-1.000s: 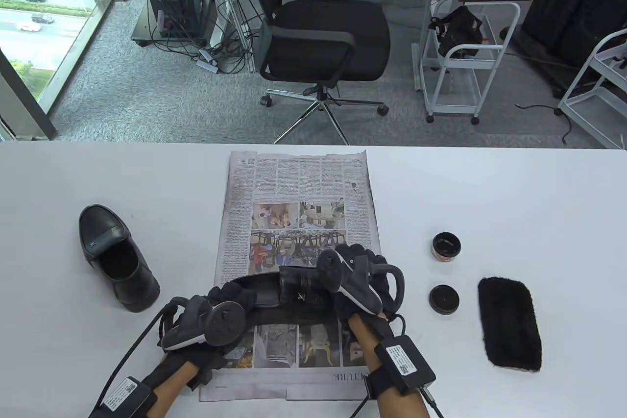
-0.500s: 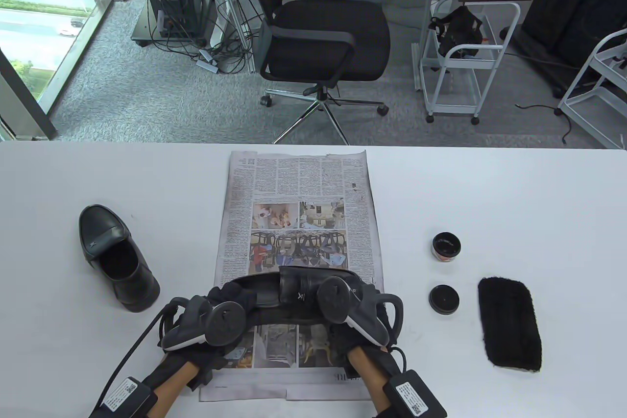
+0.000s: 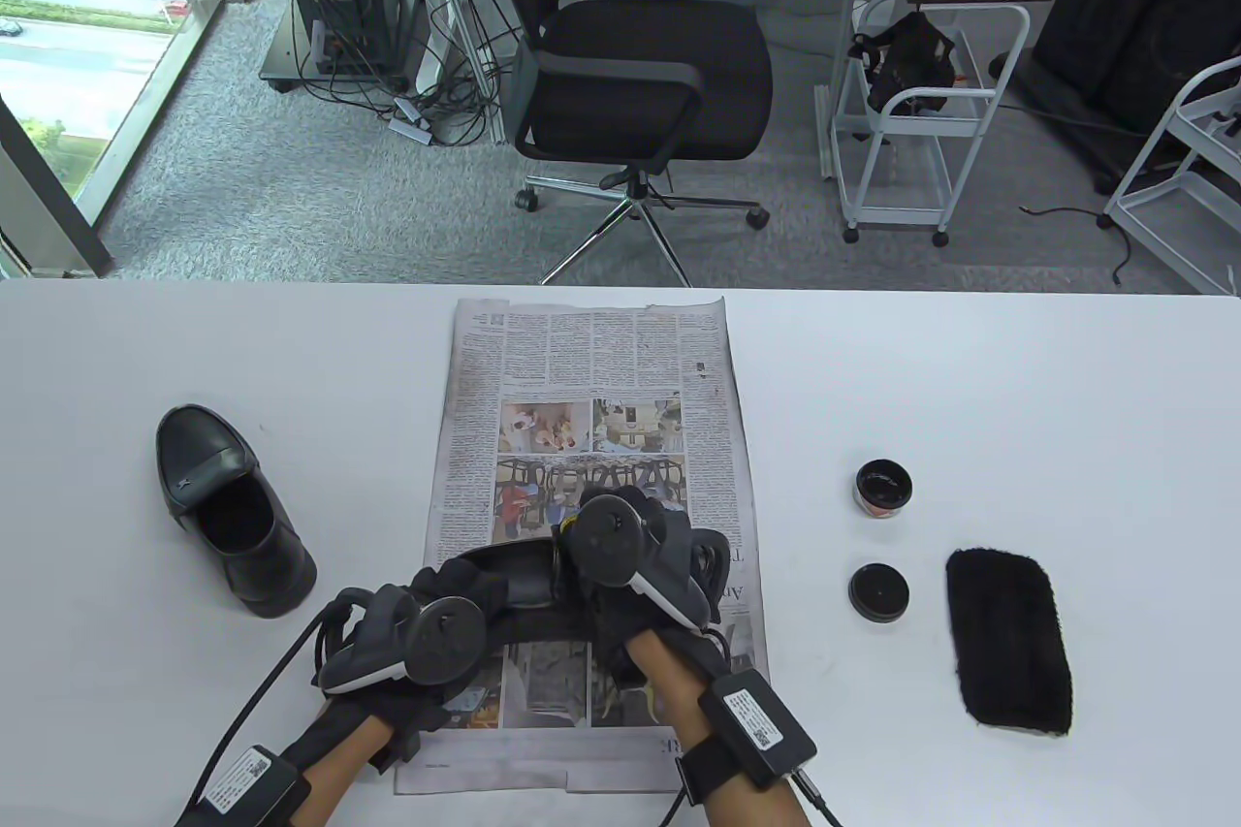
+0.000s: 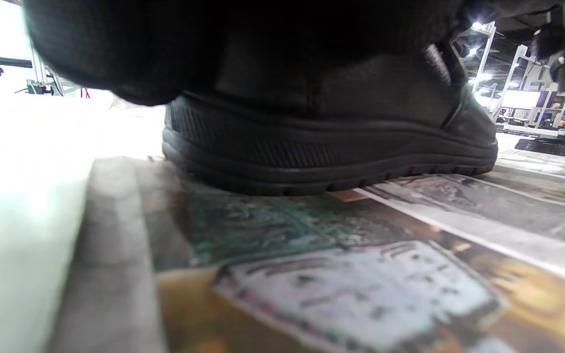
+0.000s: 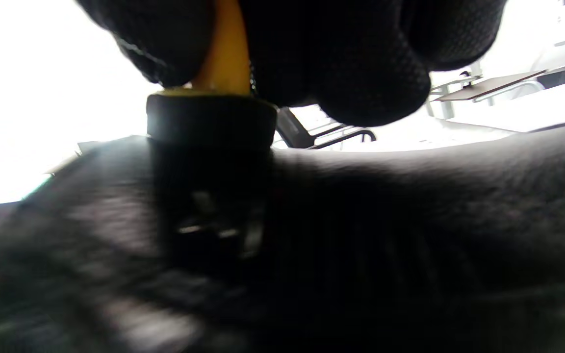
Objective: Dip and apply built-in sponge shoe polish on shoes
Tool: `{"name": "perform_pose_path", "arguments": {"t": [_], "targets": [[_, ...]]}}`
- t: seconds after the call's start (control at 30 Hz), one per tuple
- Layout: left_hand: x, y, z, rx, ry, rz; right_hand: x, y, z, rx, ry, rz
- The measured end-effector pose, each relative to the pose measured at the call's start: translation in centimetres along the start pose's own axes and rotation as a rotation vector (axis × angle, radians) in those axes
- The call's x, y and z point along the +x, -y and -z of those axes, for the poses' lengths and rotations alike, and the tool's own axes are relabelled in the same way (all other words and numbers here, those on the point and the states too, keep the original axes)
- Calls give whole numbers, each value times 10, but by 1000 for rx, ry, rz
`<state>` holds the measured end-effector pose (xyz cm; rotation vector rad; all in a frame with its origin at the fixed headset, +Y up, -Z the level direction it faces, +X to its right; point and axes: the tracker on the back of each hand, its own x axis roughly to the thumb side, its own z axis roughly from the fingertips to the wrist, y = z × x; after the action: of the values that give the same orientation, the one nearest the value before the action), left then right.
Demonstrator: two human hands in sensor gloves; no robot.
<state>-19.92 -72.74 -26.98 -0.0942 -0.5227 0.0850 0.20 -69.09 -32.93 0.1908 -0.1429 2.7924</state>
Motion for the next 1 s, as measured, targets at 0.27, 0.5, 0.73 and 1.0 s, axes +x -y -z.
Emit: {"name": "perform_pose_path", "arguments": {"t": [0.27, 0.5, 0.73, 1.0], "targets": [[0, 0, 0, 0, 0, 2, -38, 1, 3, 35, -104, -188], [0, 0, 0, 1, -1, 3, -54, 13, -18, 94, -110, -262], [0, 0, 0, 1, 0, 3, -50, 11, -41, 121, -84, -197], [0, 0, 0, 2, 0, 3, -14, 6, -46, 154, 24, -75]]}}
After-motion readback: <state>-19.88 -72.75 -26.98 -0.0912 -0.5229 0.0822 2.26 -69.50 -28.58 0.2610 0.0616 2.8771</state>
